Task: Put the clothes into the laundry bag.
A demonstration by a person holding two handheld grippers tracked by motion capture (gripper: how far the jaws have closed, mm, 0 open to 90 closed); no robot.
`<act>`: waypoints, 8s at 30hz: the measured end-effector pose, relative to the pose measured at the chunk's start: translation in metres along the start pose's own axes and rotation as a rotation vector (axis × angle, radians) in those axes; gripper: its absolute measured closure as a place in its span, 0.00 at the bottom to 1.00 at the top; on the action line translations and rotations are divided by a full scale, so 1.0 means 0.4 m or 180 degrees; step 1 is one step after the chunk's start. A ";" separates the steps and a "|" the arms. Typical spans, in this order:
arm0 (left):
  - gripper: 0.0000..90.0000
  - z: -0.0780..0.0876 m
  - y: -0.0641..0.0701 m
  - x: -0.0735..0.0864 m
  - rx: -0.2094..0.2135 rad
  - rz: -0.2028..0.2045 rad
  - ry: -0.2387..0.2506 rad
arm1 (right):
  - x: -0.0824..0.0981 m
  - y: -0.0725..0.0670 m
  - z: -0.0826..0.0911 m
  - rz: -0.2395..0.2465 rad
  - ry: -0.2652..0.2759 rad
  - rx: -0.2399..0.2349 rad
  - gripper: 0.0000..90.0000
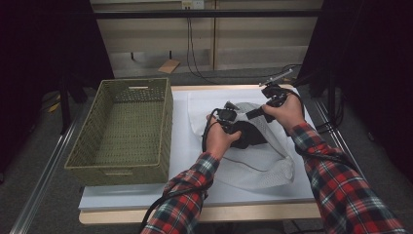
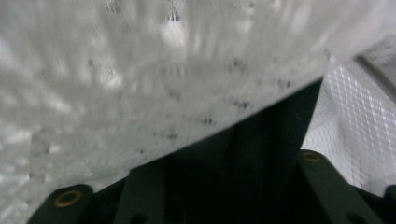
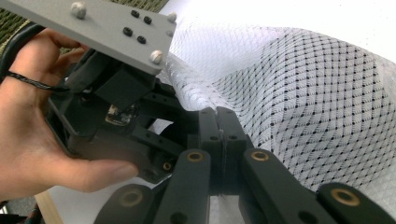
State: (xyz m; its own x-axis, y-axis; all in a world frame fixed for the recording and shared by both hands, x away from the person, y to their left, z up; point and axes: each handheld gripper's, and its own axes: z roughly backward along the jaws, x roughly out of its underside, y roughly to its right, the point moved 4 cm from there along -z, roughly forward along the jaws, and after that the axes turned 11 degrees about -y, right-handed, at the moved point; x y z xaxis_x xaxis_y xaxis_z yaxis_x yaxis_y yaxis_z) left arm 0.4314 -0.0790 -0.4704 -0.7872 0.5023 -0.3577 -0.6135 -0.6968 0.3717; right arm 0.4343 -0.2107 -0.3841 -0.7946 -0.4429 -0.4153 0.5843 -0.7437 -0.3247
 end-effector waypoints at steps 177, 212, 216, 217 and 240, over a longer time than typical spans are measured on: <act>0.59 0.068 -0.037 0.134 -0.0274 -0.0347 0.0167 | 0.049 -0.014 0.003 -0.0002 -0.0210 -0.0175 1.00; 0.37 0.091 -0.047 0.200 -0.0290 -0.0461 0.0169 | 0.113 0.025 -0.009 -0.0032 -0.0098 0.0156 1.00; 0.37 0.089 -0.051 0.193 -0.0312 -0.0484 0.0173 | 0.113 0.016 -0.009 0.0013 -0.0140 0.0135 1.00; 0.37 0.091 -0.054 0.188 -0.0312 -0.0458 0.0182 | 0.110 0.013 0.000 0.0005 -0.0123 0.0122 1.00; 0.36 0.162 -0.103 0.123 -0.0433 -0.0358 0.0497 | 0.069 -0.010 0.004 0.0031 -0.0163 -0.0064 1.00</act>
State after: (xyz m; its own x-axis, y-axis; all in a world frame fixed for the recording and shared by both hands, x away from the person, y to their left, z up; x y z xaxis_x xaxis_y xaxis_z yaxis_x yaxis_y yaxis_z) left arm 0.4139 0.0075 -0.4477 -0.6887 0.5027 -0.5224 -0.6744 -0.7088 0.2070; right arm 0.4096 -0.2206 -0.3930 -0.7959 -0.4754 -0.3748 0.5949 -0.7292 -0.3382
